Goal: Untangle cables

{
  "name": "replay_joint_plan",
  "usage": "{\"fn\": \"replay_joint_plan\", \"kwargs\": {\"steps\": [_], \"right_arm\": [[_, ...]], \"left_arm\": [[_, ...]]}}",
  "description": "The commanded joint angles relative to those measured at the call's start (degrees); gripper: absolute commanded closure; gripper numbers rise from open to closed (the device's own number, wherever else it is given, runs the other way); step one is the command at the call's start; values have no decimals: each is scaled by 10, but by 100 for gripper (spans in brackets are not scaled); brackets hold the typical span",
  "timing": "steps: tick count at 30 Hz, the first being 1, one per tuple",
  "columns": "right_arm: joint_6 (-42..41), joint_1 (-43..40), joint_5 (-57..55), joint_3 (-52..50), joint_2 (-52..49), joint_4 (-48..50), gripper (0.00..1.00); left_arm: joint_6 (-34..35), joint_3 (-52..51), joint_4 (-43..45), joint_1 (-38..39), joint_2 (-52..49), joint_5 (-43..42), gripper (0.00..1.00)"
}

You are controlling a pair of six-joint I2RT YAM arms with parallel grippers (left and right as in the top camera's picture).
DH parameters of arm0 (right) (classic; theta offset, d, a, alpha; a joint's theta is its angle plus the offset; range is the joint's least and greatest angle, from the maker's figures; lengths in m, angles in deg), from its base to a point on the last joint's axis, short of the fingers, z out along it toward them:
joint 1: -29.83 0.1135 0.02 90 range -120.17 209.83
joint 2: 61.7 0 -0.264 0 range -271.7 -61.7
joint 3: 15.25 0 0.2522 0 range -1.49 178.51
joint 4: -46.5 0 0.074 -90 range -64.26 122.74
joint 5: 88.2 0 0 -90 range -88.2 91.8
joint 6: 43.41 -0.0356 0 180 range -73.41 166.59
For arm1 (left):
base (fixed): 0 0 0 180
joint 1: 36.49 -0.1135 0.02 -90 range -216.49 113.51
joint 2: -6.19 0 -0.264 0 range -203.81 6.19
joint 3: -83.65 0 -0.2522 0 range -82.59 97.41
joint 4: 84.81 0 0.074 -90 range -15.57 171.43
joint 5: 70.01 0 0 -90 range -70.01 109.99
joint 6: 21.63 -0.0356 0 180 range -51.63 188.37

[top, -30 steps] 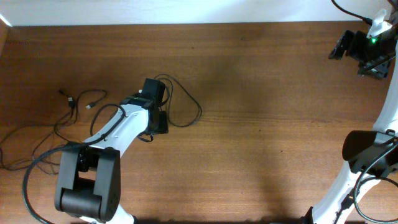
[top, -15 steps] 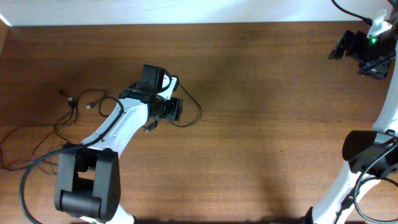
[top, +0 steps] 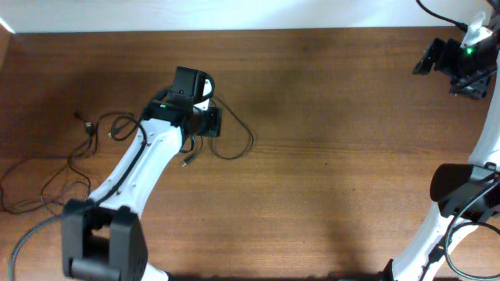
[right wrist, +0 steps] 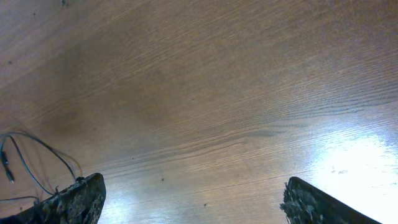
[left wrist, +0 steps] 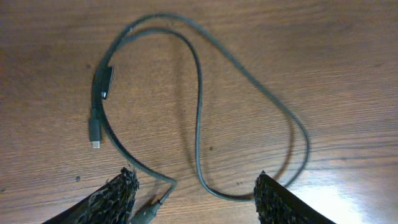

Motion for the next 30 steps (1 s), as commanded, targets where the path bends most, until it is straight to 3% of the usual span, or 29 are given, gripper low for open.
{"fn": "replay_joint_plan", "kwargs": {"steps": [1, 14, 20, 23, 30], "right_arm": [[6, 4, 1, 5, 11, -3, 7], [6, 4, 1, 5, 11, -3, 7], [6, 4, 1, 5, 11, -3, 7], [6, 4, 1, 5, 11, -3, 7], [6, 4, 1, 5, 11, -3, 7]], "left_arm": [[10, -3, 16, 1, -60, 17, 36], [35, -2, 64, 3, -107, 17, 41], [35, 87, -38, 3, -51, 9, 40], [63, 89, -93, 3, -27, 67, 40], [68, 22, -38, 3, -75, 73, 32]]}}
